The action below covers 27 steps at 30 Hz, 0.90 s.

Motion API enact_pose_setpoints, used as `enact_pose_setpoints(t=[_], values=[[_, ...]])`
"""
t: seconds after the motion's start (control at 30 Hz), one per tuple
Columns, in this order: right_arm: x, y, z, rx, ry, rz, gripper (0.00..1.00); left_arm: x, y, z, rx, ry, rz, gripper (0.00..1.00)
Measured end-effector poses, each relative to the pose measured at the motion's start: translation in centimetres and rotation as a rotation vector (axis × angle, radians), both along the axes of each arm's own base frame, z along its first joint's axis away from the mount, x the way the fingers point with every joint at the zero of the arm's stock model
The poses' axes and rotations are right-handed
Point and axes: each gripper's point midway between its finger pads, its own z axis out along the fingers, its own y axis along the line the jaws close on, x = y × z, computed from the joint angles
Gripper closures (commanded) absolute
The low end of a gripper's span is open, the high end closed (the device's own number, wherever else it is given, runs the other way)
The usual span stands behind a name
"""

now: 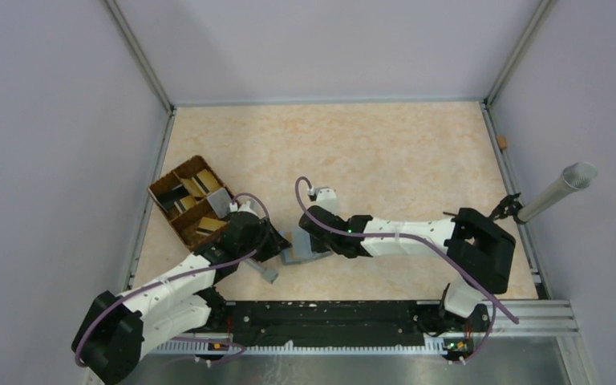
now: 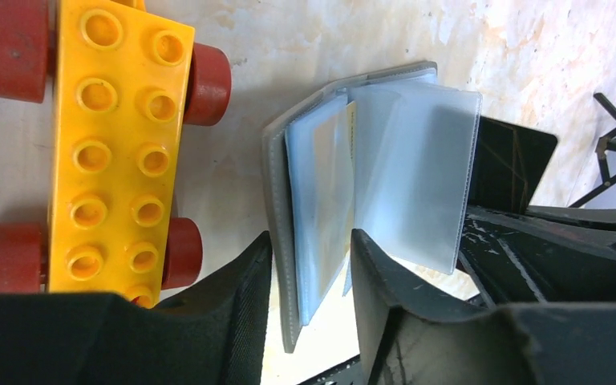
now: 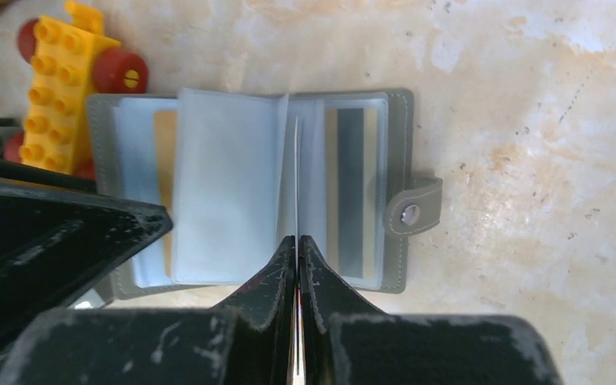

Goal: Put the credit cards into the card holder
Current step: Turn over the card slot in the card holder.

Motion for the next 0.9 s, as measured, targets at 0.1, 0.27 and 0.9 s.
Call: enact_pose_setpoints(t=[0.1,0.27,0.9], values=[[-0.2,-0.7,-0.9,-0.018,0.010,-0.001,1.00,0.1,0.1,-0.1,0.007,-0.003,0.005,0.45],[-0.1,-1.4,-1.5,-0.028,0.017,-0.010,1.00,0.3,0.1,0.0,0.007,-0.012,0.008,0.39],[1.6,-4.4,5.0,0.075,-0.092,-0.017,1.00,0.7,1.5,-1.6,0.087,0.012,0.071,0.51]])
